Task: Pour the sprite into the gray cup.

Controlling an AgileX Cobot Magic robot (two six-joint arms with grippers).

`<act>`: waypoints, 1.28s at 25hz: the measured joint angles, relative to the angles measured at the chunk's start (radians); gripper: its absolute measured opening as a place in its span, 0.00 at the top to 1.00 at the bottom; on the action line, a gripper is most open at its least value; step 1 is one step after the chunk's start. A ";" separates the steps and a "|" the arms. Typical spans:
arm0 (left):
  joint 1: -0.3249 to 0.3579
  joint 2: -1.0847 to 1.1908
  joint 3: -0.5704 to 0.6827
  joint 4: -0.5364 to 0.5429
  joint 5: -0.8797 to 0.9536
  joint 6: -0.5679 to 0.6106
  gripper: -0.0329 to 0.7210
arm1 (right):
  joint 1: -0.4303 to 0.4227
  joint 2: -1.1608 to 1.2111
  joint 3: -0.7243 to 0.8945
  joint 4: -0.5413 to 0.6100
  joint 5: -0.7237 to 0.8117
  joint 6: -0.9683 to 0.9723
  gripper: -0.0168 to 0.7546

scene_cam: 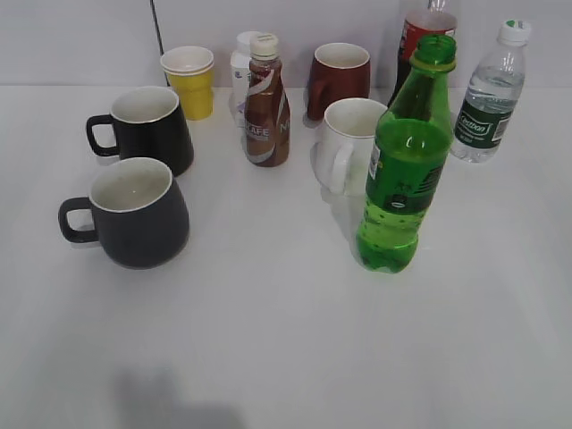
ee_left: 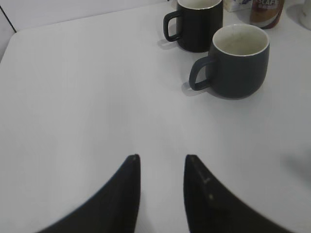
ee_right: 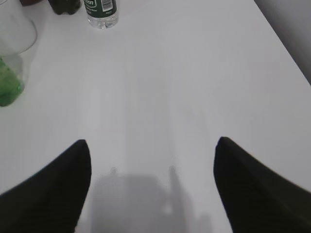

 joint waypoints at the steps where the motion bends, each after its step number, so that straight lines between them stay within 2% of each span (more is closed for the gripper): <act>1: 0.000 0.000 0.000 0.000 0.000 0.000 0.63 | 0.000 0.000 0.000 0.000 0.000 0.000 0.22; 32: 0.000 0.000 0.000 0.000 0.000 0.000 0.63 | 0.000 0.000 0.000 0.000 0.000 0.000 0.22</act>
